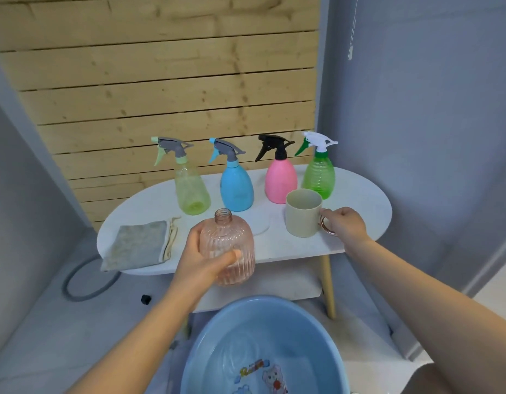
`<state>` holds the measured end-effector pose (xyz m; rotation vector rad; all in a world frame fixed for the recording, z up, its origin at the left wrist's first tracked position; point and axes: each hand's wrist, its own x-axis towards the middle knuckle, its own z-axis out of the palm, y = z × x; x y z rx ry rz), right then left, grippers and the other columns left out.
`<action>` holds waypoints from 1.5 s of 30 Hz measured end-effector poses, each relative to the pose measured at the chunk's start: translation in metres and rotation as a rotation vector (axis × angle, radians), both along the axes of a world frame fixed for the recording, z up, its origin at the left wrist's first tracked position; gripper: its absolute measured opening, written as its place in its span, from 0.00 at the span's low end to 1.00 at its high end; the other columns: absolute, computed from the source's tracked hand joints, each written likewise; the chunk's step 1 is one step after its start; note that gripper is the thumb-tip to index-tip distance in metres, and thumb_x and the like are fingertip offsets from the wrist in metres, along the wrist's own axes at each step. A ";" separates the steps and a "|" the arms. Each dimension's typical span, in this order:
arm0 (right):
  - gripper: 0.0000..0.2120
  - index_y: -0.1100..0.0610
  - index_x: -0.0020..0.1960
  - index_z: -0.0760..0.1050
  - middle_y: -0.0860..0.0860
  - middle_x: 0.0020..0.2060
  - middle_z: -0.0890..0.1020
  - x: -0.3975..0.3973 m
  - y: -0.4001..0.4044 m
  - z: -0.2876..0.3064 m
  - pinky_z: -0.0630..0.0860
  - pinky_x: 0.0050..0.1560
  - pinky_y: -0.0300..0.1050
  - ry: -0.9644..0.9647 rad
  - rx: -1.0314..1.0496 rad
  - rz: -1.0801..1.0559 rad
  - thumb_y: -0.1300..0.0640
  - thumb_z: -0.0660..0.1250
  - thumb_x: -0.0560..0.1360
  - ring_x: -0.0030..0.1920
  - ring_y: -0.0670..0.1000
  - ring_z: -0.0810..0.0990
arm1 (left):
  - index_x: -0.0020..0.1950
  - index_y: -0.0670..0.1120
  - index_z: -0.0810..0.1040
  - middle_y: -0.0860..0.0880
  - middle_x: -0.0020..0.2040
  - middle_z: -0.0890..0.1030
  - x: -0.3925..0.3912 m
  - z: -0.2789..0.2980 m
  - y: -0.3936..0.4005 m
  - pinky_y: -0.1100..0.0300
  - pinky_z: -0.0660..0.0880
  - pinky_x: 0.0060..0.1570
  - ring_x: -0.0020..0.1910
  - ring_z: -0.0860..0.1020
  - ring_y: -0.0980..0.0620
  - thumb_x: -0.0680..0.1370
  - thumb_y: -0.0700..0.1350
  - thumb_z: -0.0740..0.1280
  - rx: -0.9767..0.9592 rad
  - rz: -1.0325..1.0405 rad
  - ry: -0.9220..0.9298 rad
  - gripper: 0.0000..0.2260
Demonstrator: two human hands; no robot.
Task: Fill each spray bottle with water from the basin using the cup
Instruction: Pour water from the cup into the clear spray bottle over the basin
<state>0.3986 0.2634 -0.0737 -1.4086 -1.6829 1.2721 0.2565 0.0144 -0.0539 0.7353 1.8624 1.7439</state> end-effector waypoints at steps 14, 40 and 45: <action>0.10 0.54 0.53 0.77 0.48 0.50 0.77 -0.044 -0.093 0.022 0.68 0.51 0.37 0.170 0.187 0.459 0.62 0.67 0.73 0.50 0.47 0.74 | 0.58 0.57 0.70 0.51 0.55 0.79 -0.007 -0.010 -0.039 0.57 0.76 0.49 0.54 0.79 0.53 0.59 0.43 0.74 0.047 0.051 -0.096 0.30; 0.14 0.57 0.47 0.78 0.47 0.32 0.75 -0.158 -0.139 0.020 0.69 0.38 0.38 -0.222 0.399 0.677 0.46 0.71 0.71 0.38 0.48 0.71 | 0.60 0.58 0.70 0.48 0.59 0.78 -0.052 -0.034 -0.081 0.50 0.77 0.56 0.56 0.79 0.51 0.55 0.46 0.77 -0.006 0.103 -0.098 0.35; 0.10 0.70 0.42 0.79 0.38 0.18 0.75 -0.113 -0.142 0.070 0.68 0.30 0.25 0.128 0.223 0.638 0.68 0.60 0.76 0.26 0.32 0.75 | 0.59 0.59 0.70 0.50 0.58 0.79 -0.041 -0.032 -0.072 0.52 0.76 0.56 0.56 0.79 0.53 0.51 0.51 0.76 -0.011 0.079 -0.091 0.37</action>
